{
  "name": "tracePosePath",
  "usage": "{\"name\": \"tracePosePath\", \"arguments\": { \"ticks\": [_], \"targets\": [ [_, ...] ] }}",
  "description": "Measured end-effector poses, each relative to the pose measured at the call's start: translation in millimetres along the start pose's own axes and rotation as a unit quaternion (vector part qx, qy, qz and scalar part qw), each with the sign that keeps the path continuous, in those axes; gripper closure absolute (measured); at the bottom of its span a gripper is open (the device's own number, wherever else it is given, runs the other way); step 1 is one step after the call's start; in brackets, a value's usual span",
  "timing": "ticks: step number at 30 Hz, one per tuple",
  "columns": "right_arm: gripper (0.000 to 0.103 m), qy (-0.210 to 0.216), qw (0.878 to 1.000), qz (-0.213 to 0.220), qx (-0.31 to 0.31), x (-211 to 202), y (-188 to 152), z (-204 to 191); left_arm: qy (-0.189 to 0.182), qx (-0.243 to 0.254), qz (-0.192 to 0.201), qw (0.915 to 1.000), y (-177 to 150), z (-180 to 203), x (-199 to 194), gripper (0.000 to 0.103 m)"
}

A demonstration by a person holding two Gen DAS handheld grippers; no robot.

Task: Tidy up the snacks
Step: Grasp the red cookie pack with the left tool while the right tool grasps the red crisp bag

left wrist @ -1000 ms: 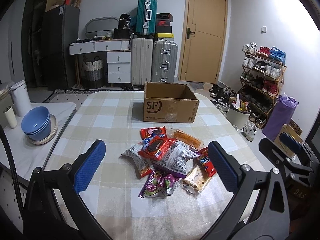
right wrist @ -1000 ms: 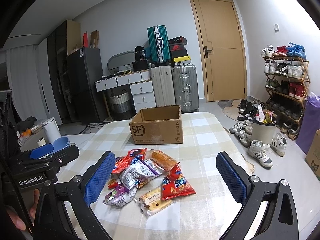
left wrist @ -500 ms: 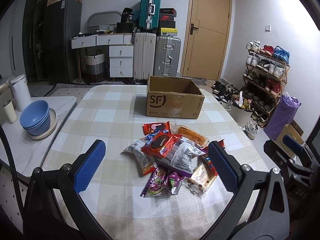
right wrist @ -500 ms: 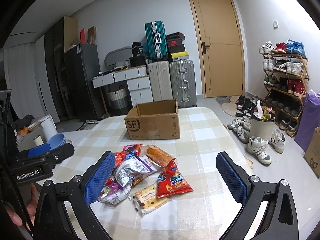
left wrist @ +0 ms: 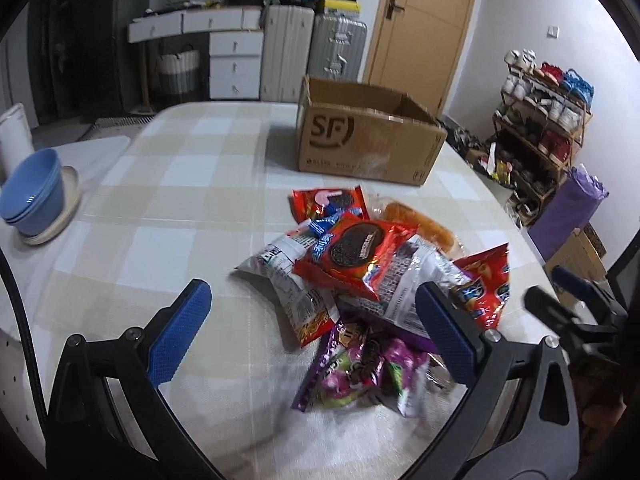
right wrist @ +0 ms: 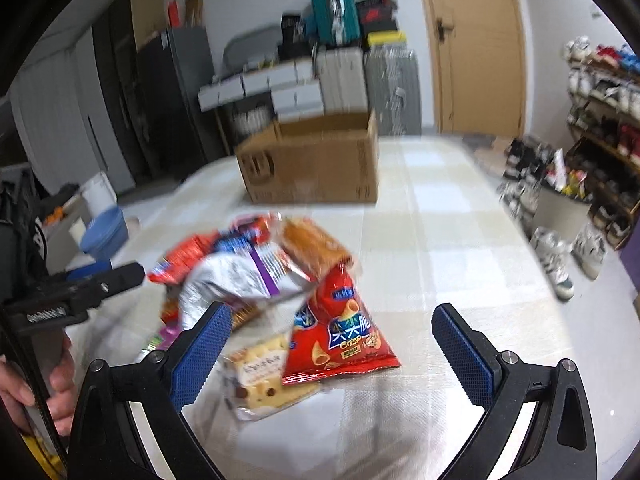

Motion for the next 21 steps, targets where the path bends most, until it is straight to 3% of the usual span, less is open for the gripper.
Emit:
{"name": "tracePosePath", "arguments": {
  "ticks": [4,11,18,21],
  "targets": [
    [0.009,0.007,1.0,-0.024,-0.003,30,-3,6,0.002,0.011,-0.017,0.9998,3,0,28,0.001],
    [0.039,0.026,0.997,-0.073,0.011,65,-17,9,-0.005,0.01,-0.042,0.9991,9,-3,68,0.001],
    [0.056,0.037,0.997,-0.07,0.019,65,-24,10,-0.02,0.008,-0.056,0.9982,10,-2,83,0.001],
    [0.058,0.052,0.996,-0.065,0.032,63,-24,12,-0.024,0.01,-0.057,0.998,10,1,85,0.001]
  ]
}}
Point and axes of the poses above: each gripper's, at about its wrist camera, not at the fingertips, and x roughly the way its jaws point, z to its right, y to its top, the point moved 7 cm from there along x, roughly the way its jaws point, and after that the axes turned 5 degrees about z, right-handed, at the moved point
